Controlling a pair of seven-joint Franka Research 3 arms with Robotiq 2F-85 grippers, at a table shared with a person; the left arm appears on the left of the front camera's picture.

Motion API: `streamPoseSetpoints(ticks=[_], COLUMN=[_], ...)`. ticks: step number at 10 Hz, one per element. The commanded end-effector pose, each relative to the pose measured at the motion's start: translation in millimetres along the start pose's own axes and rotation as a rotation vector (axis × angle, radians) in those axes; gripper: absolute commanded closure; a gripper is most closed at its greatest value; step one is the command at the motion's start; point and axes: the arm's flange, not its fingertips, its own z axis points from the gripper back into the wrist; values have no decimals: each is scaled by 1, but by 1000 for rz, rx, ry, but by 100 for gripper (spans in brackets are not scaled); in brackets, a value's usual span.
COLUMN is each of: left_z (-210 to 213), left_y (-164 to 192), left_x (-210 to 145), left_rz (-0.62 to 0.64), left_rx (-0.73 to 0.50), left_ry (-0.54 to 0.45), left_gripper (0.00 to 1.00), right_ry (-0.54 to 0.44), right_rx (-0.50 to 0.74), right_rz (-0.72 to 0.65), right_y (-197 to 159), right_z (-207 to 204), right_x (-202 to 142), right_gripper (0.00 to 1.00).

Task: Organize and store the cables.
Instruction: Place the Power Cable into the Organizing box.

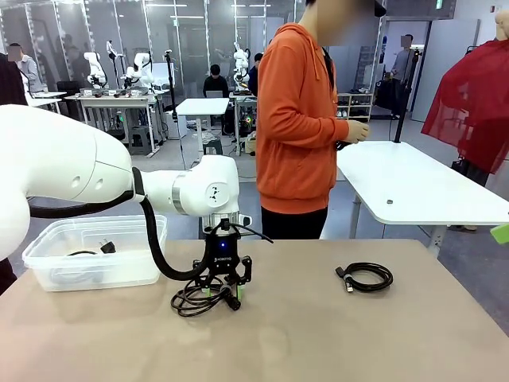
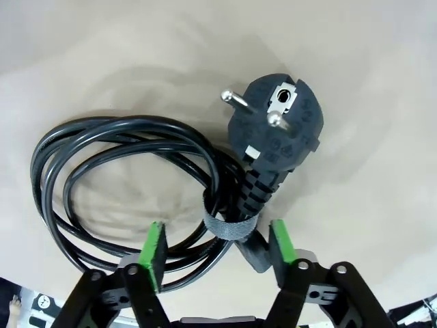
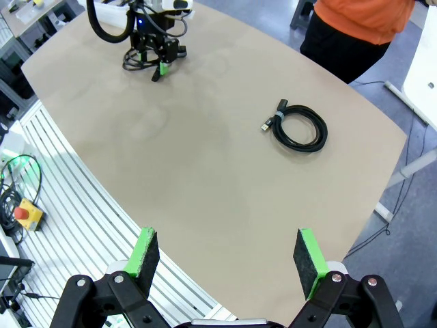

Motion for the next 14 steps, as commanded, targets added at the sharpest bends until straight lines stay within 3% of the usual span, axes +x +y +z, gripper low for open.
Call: streamPoseSetpoints(ticks=[1,2,3,4,6,7,10,13,14], left_z=[4,5,5,3,0,0,3,38,51], left_y=[0,1,2,3,5,4,5,14,18], left_x=[10,12,15,19,25,26,25,6,-6], left_rz=[-20,-19,-18,-18,-13,-19,-27,-55,-81], left_rx=[-3,-9,-7,-5,11,7,9,-11,11], left_ry=[-9,-22,-41,-62,-76,-74,-79,-159,-144], left_gripper=[66,85,96,100,100,81,100,100,100], right_ry=[7,7,7,7,7,7,7,7,7], right_rx=[-10,-10,-10,-10,-10,-10,-10,-10,-10], right_rz=[-4,-4,-4,-4,-4,-4,-4,-4,-4], right_y=[0,0,0,0,0,0,0,0,0], right_z=[0,0,0,0,0,0,0,0,0], right_x=[0,0,0,0,0,0,0,0,0], right_gripper=[0,0,0,0,0,0,0,0,0])
